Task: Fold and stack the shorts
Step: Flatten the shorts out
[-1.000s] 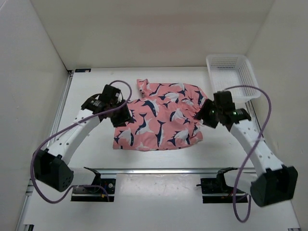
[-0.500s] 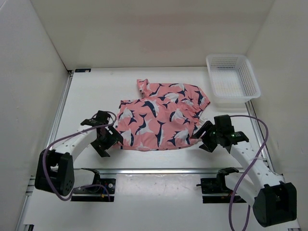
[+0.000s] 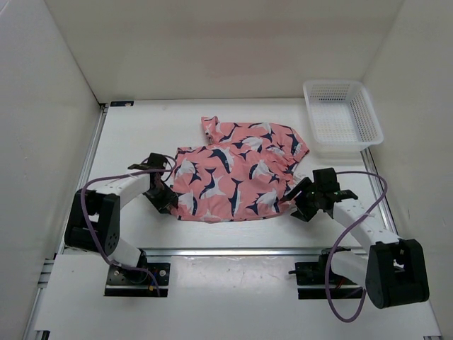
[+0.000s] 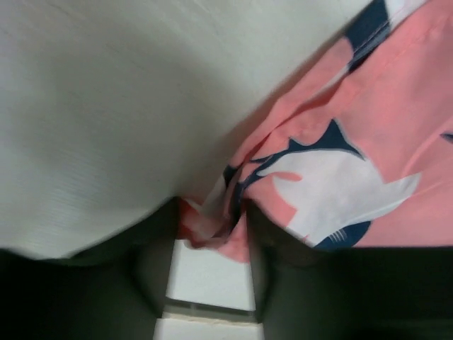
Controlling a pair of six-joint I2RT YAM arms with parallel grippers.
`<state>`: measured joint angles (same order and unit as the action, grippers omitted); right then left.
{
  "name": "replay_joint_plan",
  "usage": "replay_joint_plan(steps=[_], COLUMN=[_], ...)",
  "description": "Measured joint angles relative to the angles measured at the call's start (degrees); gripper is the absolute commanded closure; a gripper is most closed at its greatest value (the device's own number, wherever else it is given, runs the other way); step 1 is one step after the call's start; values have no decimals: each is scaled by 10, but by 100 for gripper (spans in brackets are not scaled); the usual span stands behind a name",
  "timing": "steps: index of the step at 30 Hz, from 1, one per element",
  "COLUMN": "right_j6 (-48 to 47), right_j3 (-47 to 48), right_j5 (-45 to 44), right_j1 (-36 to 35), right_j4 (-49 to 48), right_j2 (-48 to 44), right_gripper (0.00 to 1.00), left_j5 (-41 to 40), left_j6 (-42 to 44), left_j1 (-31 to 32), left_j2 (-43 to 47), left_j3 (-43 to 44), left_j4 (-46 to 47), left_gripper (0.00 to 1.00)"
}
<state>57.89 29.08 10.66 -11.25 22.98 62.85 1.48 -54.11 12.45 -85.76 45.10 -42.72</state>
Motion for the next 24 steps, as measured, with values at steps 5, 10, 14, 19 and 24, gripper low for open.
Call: replay_joint_plan(steps=[5, 10, 14, 19, 24], right_j6=[2, 2, 2, -3, 0], right_j3=[0, 0, 0, 0, 26], right_j5=[-16, -30, -47, -64, -76], right_j1=[0, 0, 2, 7, -2], right_j4=[-9, -10, -17, -64, -56], right_j2=[17, 31, 34, 77, 112], right_gripper=[31, 35, 38, 86, 100], left_j5=[2, 9, 17, 24, 27], left_j6=[6, 13, 17, 23, 35], left_j1=[3, 3, 1, -4, -10], left_j2=[-12, -7, 27, 73, 79], left_j3=[7, 8, 8, 27, 76], left_j4=[11, 12, 6, -8, -35], left_gripper=[90, 90, 90, 90, 90])
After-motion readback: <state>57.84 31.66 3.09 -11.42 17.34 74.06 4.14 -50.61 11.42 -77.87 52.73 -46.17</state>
